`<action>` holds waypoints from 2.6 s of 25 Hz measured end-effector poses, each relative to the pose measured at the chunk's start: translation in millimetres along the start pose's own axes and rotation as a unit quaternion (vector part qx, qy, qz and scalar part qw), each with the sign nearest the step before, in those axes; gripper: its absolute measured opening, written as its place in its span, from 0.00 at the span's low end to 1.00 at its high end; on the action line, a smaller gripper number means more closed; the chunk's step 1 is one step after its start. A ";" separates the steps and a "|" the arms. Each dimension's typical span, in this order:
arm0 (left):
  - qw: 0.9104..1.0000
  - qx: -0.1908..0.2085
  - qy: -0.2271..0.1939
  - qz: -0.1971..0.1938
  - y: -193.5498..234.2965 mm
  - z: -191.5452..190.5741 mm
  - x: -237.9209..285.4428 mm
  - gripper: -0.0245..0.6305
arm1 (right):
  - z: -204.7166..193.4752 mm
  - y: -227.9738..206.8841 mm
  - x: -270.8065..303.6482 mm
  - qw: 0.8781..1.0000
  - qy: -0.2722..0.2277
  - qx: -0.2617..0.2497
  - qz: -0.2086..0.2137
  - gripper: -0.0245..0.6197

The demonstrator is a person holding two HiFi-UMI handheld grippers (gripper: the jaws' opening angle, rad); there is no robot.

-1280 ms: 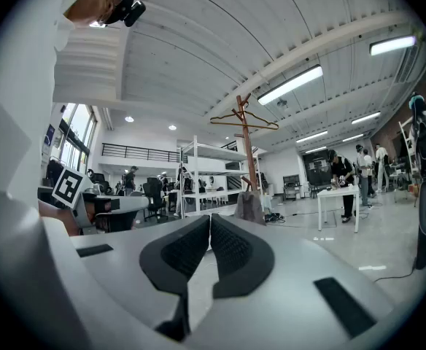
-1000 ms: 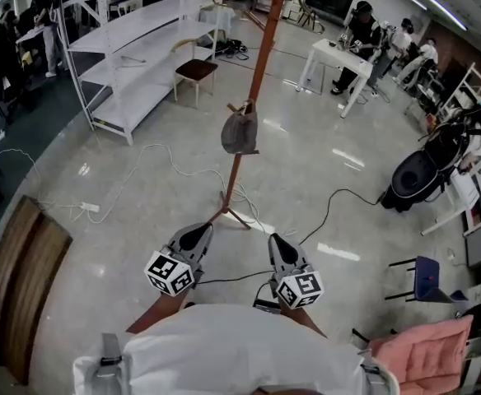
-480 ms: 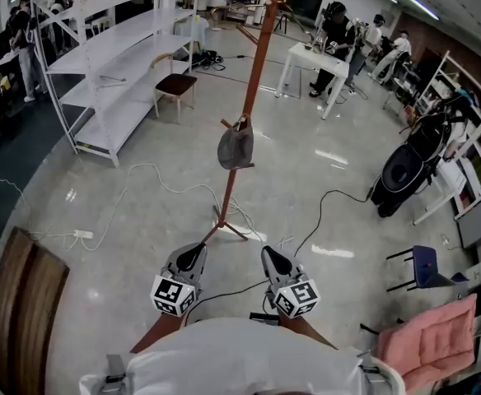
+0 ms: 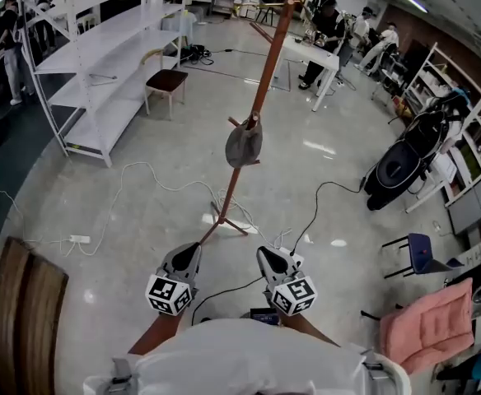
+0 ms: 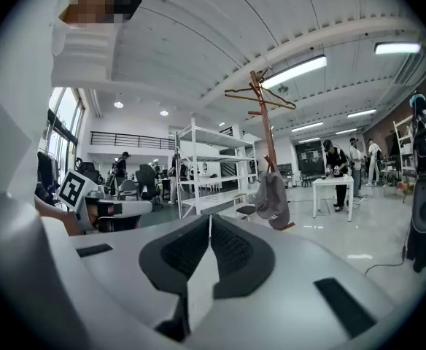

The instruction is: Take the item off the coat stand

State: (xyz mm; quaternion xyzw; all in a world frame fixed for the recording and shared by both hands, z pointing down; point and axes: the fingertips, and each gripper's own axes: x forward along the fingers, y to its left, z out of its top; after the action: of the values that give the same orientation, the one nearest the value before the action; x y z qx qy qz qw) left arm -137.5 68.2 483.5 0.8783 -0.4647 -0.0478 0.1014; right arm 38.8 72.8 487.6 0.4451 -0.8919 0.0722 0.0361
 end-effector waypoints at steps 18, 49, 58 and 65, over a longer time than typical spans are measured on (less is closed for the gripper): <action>0.995 -0.012 -0.081 -0.052 31.7 35.1 97.7 0.05 | 6.1 -86.2 59.5 1.000 -0.008 -0.002 -0.027 0.08; 0.997 0.049 0.053 -0.003 161.0 26.9 330.5 0.24 | 37.6 -242.1 241.4 0.997 -0.027 0.012 0.067 0.20; 0.991 0.060 0.103 -0.067 182.8 7.6 365.2 0.30 | 19.0 -258.9 273.8 0.999 0.002 0.026 0.029 0.23; 0.985 0.038 0.126 -0.113 220.2 11.5 401.0 0.31 | 21.0 -266.8 315.1 0.999 0.023 0.026 -0.006 0.23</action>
State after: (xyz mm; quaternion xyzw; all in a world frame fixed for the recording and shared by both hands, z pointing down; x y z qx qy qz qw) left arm -91.2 -385.2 525.3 0.9272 -0.3479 0.0700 0.1197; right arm 62.5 -337.4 533.3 0.4494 -0.8859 0.1055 0.0449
